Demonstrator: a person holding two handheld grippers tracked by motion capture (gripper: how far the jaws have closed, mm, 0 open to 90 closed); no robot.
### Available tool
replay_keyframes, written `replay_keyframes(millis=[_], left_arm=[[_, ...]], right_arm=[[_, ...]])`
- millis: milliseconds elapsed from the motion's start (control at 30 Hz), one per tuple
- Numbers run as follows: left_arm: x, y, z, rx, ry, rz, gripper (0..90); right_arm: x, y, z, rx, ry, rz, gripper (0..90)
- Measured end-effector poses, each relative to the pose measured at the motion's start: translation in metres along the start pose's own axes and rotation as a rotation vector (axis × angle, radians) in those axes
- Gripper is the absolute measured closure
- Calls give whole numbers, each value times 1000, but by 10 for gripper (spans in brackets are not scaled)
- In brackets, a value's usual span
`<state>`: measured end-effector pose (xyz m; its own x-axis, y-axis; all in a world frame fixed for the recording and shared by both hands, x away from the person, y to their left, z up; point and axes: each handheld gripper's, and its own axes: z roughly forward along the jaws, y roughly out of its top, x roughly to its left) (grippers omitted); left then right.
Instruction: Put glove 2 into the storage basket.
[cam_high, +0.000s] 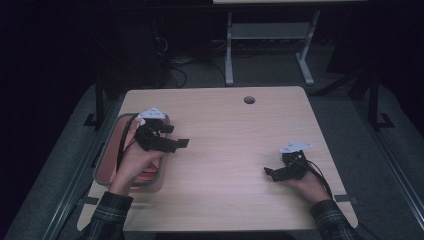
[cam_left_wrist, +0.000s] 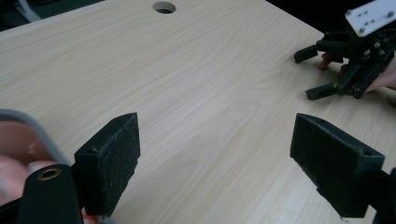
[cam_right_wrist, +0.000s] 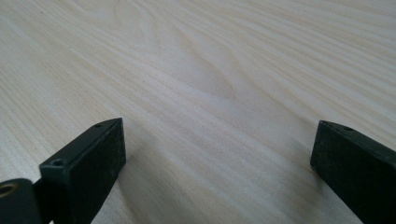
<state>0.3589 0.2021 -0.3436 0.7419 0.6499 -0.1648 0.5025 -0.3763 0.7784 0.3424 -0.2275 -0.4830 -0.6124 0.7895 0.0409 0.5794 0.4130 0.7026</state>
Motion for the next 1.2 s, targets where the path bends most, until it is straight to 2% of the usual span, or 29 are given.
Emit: replay_keyframes(millis=[233,400,533,667,733,900,1100,1200], left_arm=[[-25,-9,27,19,4,60,155],[-38,-17,44,26,-34,79,155],[-49,-27,58,51,-40,113,155],[-58,-37,69,61,-37,130,155],[-61,-40,72,70,-35,136,155],[-68,-53,84,52,-41,143,155],[-74,-68,101,97,-54,177,155],[-76,-74,108,116,-37,200,154]], right_arm=[[0,0,0,0,0,0,28],[0,0,0,0,0,0,28],[0,0,0,0,0,0,28],[0,0,0,0,0,-1,28],[0,0,0,0,0,-1,28],[0,0,0,-3,-2,-4,28],[0,0,0,-3,-1,-6,28],[0,0,0,-3,-1,-7,28]])
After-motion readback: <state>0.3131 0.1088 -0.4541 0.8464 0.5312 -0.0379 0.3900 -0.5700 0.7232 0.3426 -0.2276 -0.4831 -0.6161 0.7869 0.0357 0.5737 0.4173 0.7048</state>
